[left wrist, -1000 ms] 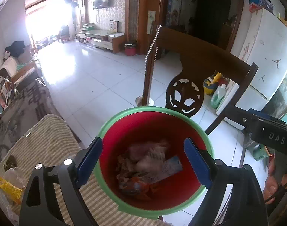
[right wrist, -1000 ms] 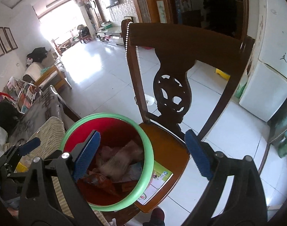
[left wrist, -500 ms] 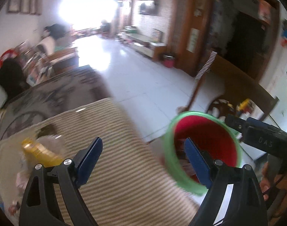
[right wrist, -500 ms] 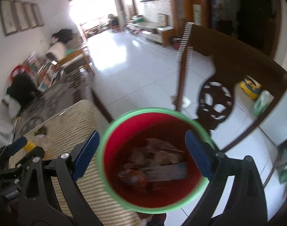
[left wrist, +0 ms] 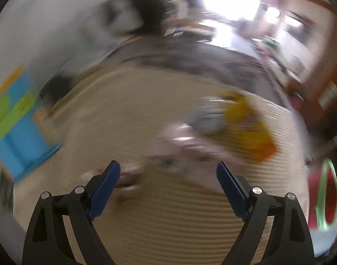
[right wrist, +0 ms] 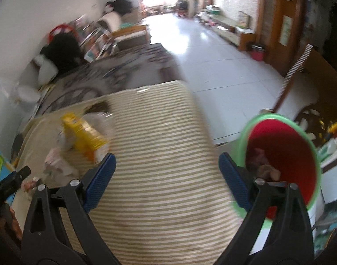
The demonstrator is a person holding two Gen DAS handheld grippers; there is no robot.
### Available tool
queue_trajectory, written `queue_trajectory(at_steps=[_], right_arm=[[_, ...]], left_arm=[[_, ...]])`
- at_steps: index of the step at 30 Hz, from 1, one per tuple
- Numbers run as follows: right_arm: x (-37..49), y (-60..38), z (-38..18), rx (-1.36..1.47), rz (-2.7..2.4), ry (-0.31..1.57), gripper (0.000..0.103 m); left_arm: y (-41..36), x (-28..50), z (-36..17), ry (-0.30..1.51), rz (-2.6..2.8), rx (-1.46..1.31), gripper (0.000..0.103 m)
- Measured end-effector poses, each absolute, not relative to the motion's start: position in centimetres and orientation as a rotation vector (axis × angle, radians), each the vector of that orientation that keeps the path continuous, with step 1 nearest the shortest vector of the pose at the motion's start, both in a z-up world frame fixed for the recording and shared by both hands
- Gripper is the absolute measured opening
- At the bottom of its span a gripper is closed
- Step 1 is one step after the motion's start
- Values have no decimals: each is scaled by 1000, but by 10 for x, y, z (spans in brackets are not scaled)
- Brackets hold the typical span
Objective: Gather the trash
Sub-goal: 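Grasp the crumpled brown paper with the left tool while the right tool grasps the pink milk carton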
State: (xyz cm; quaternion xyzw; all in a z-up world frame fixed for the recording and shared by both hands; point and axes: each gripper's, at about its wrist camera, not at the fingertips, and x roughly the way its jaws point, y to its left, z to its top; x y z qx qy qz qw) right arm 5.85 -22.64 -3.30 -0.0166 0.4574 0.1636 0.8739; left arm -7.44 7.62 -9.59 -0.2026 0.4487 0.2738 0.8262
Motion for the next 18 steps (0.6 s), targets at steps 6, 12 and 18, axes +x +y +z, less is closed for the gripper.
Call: queue_trajectory(at_steps=[6, 12, 18], right_arm=[[31, -132, -48, -131, 496, 1008, 92], [13, -64, -69, -270, 654, 1081, 94], [24, -15, -88, -383, 785, 1187, 97]], left_arm=[[142, -116, -151, 1069, 654, -717, 85], [155, -106, -173, 1096, 535, -720, 83], [154, -96, -180, 1109, 426, -710, 50]])
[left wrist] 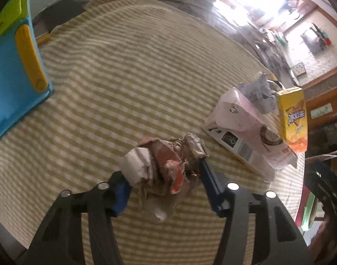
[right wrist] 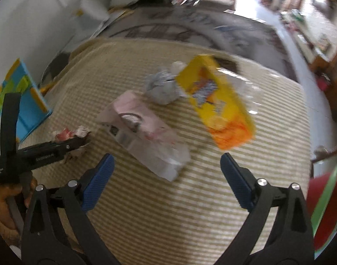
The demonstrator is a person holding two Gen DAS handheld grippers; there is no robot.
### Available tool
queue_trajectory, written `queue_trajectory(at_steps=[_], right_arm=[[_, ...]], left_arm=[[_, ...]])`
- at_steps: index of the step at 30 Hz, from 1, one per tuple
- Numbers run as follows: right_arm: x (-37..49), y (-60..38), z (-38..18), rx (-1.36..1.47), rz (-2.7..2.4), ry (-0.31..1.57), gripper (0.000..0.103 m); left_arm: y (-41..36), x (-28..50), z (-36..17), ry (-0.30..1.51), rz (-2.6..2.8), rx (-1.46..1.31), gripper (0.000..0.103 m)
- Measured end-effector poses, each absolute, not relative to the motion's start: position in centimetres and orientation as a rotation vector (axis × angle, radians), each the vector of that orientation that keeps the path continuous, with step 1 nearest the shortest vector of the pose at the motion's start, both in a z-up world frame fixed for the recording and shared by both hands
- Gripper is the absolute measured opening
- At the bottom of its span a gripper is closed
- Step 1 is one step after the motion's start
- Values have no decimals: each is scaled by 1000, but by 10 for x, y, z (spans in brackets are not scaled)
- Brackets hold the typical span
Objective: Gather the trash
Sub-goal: 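Grasp the crumpled brown paper with the left tool while the right tool grasps the pink milk carton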
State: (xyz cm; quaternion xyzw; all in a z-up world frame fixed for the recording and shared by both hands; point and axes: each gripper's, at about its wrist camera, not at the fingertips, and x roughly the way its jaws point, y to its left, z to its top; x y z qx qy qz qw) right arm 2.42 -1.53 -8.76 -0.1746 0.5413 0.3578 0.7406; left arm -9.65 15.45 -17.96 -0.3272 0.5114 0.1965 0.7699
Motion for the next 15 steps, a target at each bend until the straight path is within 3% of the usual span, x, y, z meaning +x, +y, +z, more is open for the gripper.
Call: queue_trajectory(at_steps=[2, 13, 14, 15], right_arm=[[32, -2, -96, -424, 808, 1224, 97], [54, 50, -151, -492, 913, 1474, 98], [52, 50, -151, -483, 922, 1484, 96], [48, 50, -151, -469, 939, 1496, 88]], left_arm=[[155, -98, -177, 1101, 402, -691, 34], [178, -115, -170, 1078, 405, -659, 32], [180, -117, -170, 1081, 403, -658, 34], [182, -118, -171, 1084, 400, -657, 37]])
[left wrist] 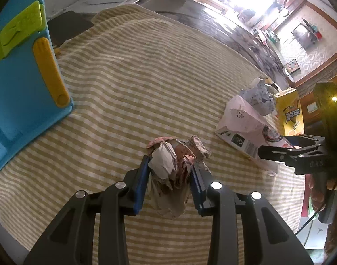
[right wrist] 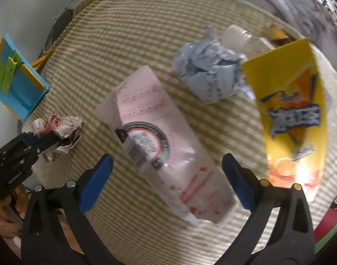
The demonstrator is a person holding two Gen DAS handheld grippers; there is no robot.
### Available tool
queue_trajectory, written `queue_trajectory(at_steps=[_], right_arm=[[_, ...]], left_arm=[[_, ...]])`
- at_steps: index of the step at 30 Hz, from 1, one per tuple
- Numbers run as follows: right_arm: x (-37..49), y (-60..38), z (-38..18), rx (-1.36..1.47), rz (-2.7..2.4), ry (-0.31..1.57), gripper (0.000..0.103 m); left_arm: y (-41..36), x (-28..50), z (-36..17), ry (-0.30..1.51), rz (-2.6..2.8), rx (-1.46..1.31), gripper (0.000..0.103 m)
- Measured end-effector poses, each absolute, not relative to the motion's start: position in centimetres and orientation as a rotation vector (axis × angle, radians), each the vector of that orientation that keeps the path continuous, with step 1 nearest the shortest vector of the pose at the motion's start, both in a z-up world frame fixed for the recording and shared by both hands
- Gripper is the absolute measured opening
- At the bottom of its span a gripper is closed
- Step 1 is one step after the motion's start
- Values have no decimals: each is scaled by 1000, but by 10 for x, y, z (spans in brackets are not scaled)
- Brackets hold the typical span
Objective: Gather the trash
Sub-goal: 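Grasp the crumpled brown paper with the left tool while the right tool grasps the pink milk carton, then carry the crumpled paper toward the red bucket with the left tool while the right tool carries the pink carton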
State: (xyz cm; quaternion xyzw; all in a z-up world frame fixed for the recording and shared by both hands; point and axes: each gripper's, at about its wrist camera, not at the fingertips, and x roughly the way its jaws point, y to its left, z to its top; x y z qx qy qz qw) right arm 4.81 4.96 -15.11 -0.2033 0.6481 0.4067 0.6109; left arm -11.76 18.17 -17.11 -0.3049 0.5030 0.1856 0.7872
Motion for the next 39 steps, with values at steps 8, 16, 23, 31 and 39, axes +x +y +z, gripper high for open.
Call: queue_trajectory(at_steps=[8, 16, 23, 31, 39], right_arm=[[35, 54, -149, -344, 998, 1536, 82], [31, 49, -155, -227, 882, 1485, 47], [15, 3, -107, -48, 881, 1337, 39], [-1, -52, -36, 131, 810, 1098, 39], [12, -121, -13, 195, 668, 997, 39]], left_arm=[[185, -119, -176, 1098, 398, -653, 47], [189, -119, -177, 1109, 397, -637, 34], [187, -116, -153, 1048, 407, -578, 25], [161, -85, -118, 959, 330, -498, 25], [112, -51, -87, 905, 235, -384, 25]])
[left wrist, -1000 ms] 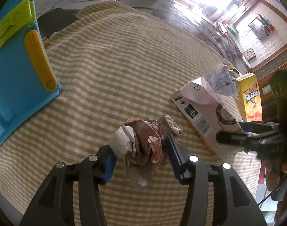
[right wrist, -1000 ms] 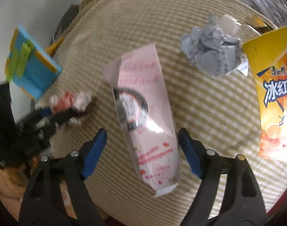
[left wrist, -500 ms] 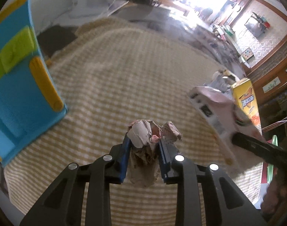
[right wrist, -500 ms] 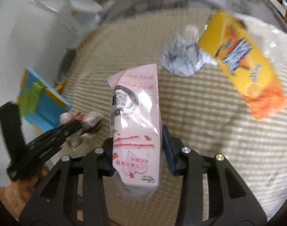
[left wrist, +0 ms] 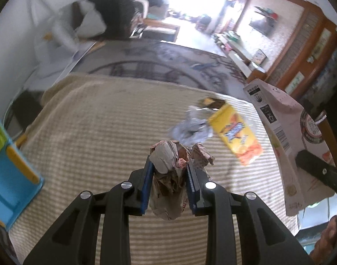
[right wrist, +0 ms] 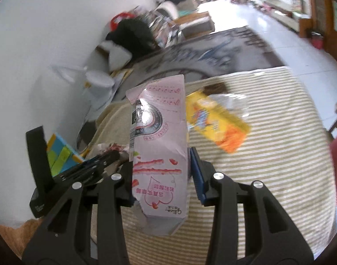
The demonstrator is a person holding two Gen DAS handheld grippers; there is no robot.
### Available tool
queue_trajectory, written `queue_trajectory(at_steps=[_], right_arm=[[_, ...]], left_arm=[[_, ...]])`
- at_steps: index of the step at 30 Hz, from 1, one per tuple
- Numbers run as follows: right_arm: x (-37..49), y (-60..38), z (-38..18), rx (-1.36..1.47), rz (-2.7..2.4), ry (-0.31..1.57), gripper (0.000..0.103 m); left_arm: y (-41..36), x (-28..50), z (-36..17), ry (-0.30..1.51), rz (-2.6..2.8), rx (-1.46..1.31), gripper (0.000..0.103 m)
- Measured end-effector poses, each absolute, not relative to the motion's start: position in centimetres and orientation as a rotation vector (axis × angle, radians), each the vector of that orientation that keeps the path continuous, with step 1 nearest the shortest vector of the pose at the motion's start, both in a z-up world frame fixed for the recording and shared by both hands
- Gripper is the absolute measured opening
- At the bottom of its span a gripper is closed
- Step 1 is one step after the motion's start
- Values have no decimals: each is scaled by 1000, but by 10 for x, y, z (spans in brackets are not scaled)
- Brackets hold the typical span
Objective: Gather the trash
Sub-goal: 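Carry the crumpled paper toward the red bucket with the left tool while the right tool carries the pink carton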
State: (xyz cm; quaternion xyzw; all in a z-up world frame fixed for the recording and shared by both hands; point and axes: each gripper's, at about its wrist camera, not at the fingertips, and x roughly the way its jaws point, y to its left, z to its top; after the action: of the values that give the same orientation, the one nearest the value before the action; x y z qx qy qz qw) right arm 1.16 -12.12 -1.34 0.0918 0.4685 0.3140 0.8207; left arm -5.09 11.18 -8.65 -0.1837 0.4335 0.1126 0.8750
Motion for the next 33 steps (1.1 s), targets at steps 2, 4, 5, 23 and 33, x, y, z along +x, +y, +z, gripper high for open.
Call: queue_trajectory(at_steps=[2, 4, 5, 23, 33], right_arm=[[13, -133, -12, 207, 624, 980, 39], [16, -151, -5, 204, 570, 951, 39], [16, -155, -3, 203, 558, 942, 39], [38, -264, 42, 108, 466, 767, 39], [53, -316, 42, 111, 442, 746, 39]], left_arm=[[98, -43, -79, 893, 219, -350, 25], [86, -40, -74, 883, 214, -326, 25], [78, -38, -72, 879, 209, -316, 25], [-42, 1, -37, 818, 191, -246, 25], [-101, 20, -35, 828, 164, -216, 25]])
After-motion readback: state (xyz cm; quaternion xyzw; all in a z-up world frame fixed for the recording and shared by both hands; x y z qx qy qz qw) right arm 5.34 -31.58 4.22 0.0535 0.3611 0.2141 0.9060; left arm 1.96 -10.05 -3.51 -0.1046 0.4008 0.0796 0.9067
